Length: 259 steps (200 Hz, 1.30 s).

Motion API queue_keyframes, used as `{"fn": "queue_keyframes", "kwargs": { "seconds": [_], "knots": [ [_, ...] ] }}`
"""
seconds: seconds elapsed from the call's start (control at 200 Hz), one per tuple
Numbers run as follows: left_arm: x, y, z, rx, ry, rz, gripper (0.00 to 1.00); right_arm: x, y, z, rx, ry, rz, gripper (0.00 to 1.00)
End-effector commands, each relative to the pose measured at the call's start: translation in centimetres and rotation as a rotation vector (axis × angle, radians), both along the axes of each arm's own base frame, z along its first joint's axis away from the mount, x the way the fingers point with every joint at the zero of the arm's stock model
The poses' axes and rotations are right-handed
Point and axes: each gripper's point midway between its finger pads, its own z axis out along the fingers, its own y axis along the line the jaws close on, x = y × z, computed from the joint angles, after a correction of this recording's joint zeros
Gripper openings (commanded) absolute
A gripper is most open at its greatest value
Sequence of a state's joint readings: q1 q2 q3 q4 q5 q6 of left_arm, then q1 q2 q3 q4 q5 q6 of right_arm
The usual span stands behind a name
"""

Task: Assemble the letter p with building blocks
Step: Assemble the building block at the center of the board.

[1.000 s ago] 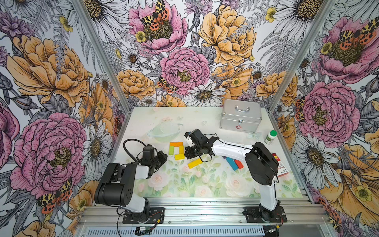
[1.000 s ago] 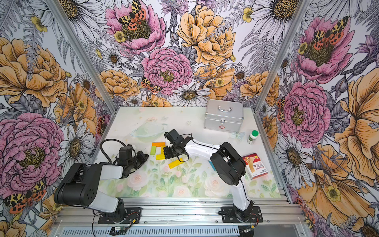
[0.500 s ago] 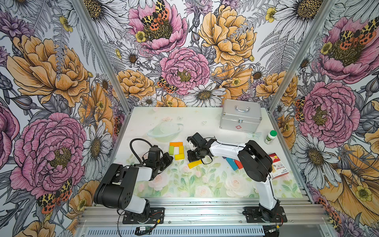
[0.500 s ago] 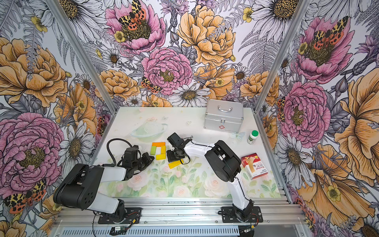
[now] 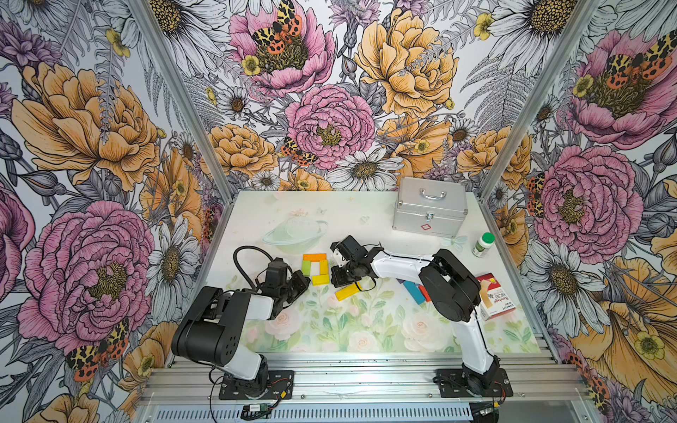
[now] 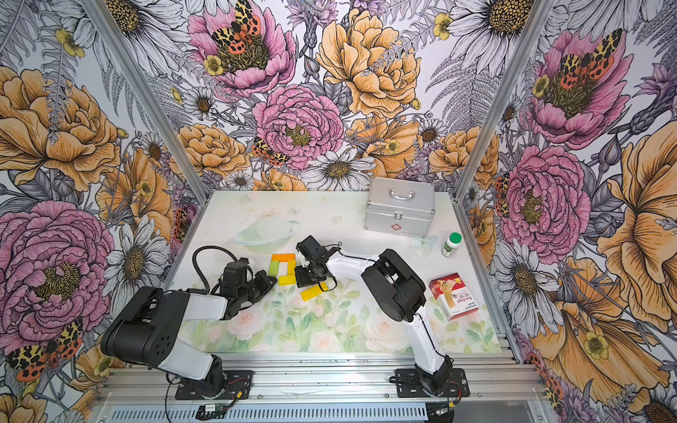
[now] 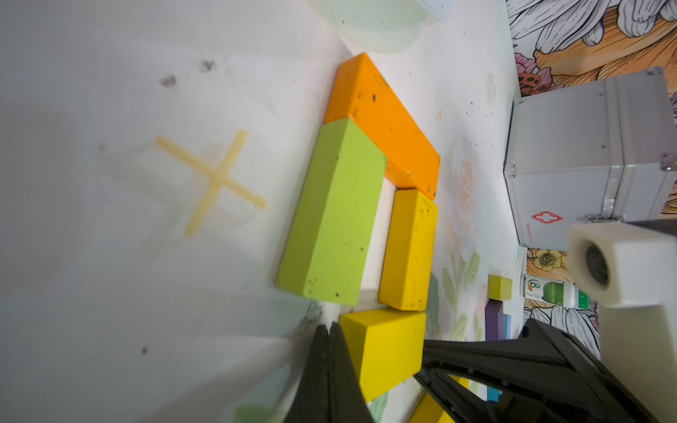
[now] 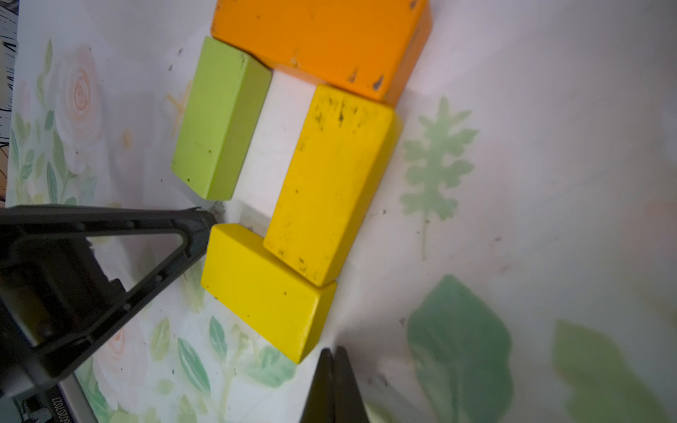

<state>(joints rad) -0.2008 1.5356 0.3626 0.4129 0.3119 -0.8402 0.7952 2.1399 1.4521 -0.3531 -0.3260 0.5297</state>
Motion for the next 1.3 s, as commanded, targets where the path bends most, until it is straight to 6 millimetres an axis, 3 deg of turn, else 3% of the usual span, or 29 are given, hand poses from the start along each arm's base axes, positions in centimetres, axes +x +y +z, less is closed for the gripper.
{"fn": "queue_keyframes", "kwargs": {
  "seconds": [0.0,1.156,1.181,1.291],
  "knots": [
    [0.1,-0.6,-0.3,-0.014,0.013,-0.013,0.01,-0.2,0.2,-1.2,-0.012,0.016,0.010,0.00],
    [0.7,-1.0,0.1,-0.034,0.003,-0.020,0.00,0.0,0.5,-1.8,-0.010,0.029,-0.006,0.00],
    [0.7,-1.0,0.0,-0.033,0.003,-0.021,0.00,1.1,-0.4,-1.9,-0.011,0.030,-0.033,0.00],
    [0.6,-0.9,0.1,-0.034,0.004,-0.014,0.00,1.2,-0.6,-2.1,-0.015,0.035,-0.037,0.00]
  ]
}}
